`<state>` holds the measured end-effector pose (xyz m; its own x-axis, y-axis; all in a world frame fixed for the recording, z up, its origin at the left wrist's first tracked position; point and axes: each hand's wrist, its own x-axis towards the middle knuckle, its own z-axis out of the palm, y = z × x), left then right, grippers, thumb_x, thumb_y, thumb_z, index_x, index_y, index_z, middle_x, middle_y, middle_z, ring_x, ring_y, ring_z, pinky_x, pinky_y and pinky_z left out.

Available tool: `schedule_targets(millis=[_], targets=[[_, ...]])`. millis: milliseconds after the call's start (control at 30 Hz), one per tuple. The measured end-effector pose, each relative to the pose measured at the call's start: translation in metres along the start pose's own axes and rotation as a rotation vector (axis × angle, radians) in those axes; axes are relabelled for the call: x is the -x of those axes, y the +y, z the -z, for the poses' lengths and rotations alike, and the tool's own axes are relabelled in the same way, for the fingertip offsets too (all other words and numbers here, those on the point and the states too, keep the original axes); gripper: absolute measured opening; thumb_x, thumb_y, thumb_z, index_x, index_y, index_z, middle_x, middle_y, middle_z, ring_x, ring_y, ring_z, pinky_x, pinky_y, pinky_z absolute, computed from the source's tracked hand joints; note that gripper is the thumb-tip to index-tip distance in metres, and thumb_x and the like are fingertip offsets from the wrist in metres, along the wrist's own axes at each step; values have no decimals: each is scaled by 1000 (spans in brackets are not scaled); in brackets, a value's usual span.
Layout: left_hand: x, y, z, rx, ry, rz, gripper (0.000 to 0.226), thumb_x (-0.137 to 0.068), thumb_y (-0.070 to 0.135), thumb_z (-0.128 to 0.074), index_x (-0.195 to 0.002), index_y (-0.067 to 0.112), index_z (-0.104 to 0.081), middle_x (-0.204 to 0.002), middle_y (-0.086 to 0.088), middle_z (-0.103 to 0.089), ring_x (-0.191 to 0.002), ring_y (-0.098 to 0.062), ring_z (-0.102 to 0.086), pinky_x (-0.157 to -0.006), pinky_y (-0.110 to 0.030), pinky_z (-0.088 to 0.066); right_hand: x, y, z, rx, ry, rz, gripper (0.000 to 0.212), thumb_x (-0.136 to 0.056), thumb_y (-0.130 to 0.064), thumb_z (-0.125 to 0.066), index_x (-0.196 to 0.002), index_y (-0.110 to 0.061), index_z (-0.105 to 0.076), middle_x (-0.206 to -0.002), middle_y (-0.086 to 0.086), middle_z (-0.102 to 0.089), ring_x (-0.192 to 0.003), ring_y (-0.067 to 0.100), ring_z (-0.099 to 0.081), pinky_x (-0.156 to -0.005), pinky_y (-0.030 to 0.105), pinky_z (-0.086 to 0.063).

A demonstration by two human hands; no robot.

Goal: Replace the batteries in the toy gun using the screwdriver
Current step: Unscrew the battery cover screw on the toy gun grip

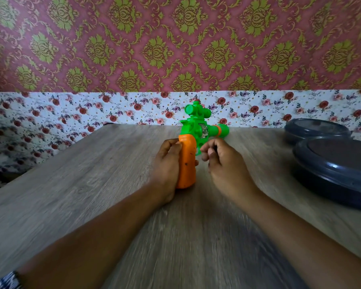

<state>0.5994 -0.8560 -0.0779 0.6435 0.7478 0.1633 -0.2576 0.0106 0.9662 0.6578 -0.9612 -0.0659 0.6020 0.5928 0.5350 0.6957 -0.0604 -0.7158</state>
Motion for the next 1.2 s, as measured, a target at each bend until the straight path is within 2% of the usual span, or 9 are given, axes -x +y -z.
schedule_targets(millis=[100,200,300,400,567,700,900,1067,1200], targets=[[2,0,-6,0,52,8,19,-98,24,-41,-86,24,-57,-83,-4,-62,-72,-14,-62,-76,-35,-50,3,4,-8,161,-31,25,14,-90,-9,-52,-98,-8,-63,-101,9,-65,-84,15,-58,-71,18,-38],[2,0,-6,22,100,28,21,-98,23,-40,-84,23,-56,-87,-4,-61,-85,-23,-59,-87,-41,-49,6,-1,-10,178,2,68,16,-86,-20,-62,-95,-8,-68,-94,10,-66,-73,13,-51,-62,18,-34],[0,-1,-6,27,121,47,21,-98,25,-40,-86,22,-57,-96,-9,-62,-99,-32,-60,-94,-50,-49,9,-5,-15,220,57,98,16,-84,-22,-65,-91,-9,-70,-91,9,-67,-81,20,-60,-74,30,-47],[0,-3,-7,14,107,47,21,-98,26,-40,-87,24,-57,-93,-5,-62,-93,-26,-60,-91,-45,-50,10,-6,-19,273,93,86,12,-83,-21,-64,-87,-11,-68,-91,7,-67,-87,23,-62,-78,39,-50],[1,-4,-8,-28,112,21,17,-98,25,-40,-102,23,-57,-99,-5,-62,-91,-22,-58,-86,-38,-48,12,-9,-20,327,116,74,8,-84,-21,-61,-77,-18,-61,-86,4,-66,-83,25,-62,-72,38,-50],[0,-4,-9,-17,123,30,17,-98,21,-41,-93,23,-58,-92,-4,-62,-92,-24,-57,-89,-41,-48,15,-16,-20,447,94,106,14,-87,-24,-54,-74,-23,-48,-90,4,-62,-86,26,-59,-69,33,-42],[2,-5,-7,4,110,25,21,-98,19,-39,-86,21,-56,-85,-4,-59,-83,-21,-55,-83,-38,-47,14,-19,-18,514,65,112,19,-92,-28,-45,-99,-15,-58,-102,4,-63,-95,25,-59,-76,35,-44],[3,-4,-9,34,105,38,21,-99,19,-38,-87,21,-55,-88,-5,-59,-83,-21,-55,-83,-39,-48,14,-20,-15,560,27,132,22,-94,-27,-42,-104,-16,-57,-104,3,-61,-94,22,-60,-75,34,-45],[3,-3,-10,92,115,48,21,-99,16,-39,-85,18,-55,-83,-8,-57,-84,-24,-52,-80,-40,-45,13,-19,-19,684,76,230,7,-84,-19,-60,-85,-11,-61,-85,6,-63,-71,26,-64,-53,30,-39]])
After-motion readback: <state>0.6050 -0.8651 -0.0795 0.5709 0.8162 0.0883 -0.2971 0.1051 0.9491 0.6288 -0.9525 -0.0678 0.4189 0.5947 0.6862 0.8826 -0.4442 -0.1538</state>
